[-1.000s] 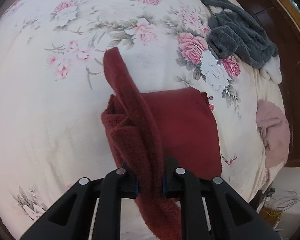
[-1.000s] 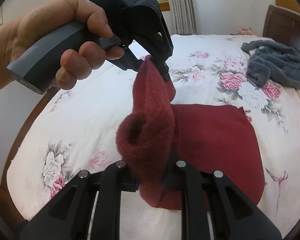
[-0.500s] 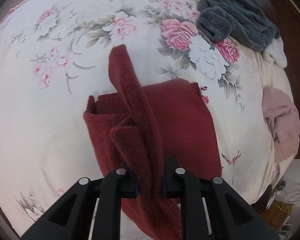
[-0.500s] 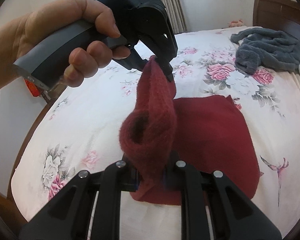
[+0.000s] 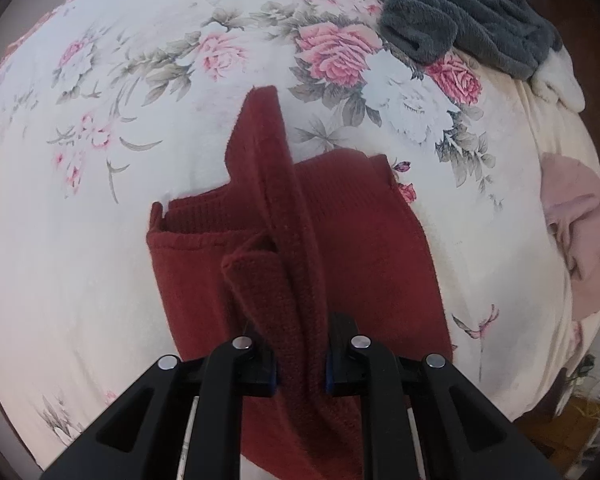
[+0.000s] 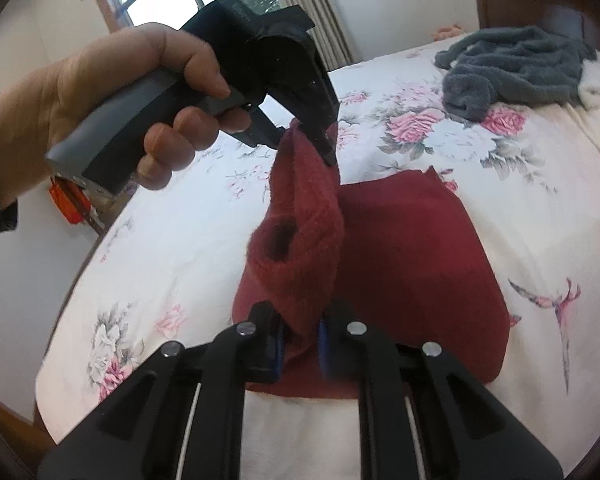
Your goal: Fold small clothes
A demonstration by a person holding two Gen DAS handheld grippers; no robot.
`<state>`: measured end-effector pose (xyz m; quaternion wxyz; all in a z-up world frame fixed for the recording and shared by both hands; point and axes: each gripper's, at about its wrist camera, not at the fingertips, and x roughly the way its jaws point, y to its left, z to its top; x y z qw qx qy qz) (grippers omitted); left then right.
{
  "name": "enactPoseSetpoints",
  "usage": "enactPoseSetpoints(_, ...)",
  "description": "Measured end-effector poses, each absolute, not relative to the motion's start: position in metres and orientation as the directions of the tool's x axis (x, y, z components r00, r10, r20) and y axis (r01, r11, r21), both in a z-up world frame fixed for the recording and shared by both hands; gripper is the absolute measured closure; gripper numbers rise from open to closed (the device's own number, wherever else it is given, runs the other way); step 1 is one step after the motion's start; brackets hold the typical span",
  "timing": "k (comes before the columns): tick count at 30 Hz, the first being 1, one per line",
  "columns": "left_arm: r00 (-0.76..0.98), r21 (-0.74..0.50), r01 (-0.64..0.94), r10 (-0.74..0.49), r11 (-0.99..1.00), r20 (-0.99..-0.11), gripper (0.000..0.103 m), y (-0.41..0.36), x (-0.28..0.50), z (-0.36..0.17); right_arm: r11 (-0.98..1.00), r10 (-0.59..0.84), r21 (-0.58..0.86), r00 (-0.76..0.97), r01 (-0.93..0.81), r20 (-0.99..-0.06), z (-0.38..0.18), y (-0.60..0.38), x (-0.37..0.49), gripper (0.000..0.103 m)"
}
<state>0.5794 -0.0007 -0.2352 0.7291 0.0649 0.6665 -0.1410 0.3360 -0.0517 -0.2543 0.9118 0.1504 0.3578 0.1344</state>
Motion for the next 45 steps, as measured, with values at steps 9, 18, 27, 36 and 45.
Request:
enactPoseSetpoints(9, 0.067, -0.048, 0.31, -0.072, 0.95, -0.995, 0.088, -0.026, 0.581, -0.257, 0.885, 0.379, 0.455, 0.72, -0.099, -0.581, -0.276, -0.075, 0.336, 0.093)
enactPoseSetpoints(18, 0.061, 0.013, 0.32, -0.007, 0.947, -0.998, 0.088, -0.06, 0.581, -0.285, 0.827, 0.416, 0.561, 0.71, -0.035, -0.569, -0.304, -0.108, 0.337, 0.093)
enactPoseSetpoints(27, 0.096, 0.141, 0.308, 0.117, 0.941, -0.989, 0.088, -0.091, 0.584, -0.302, 0.758, 0.474, 0.652, 0.689, -0.002, -0.548, -0.326, -0.14, 0.336, 0.094)
enactPoseSetpoints(36, 0.14, 0.249, 0.298, 0.216, 0.922, -0.966, 0.087, -0.111, 0.578, -0.317, 0.7, 0.551, 0.714, 0.644, -0.011, -0.53, -0.343, -0.156, 0.336, 0.094)
enactPoseSetpoints(45, 0.205, 0.316, 0.248, 0.269, 0.916, -0.941, 0.081, -0.125, 0.572, -0.32, 0.615, 0.646, 0.787, 0.6, -0.043, -0.472, -0.358, -0.169, 0.336, 0.094)
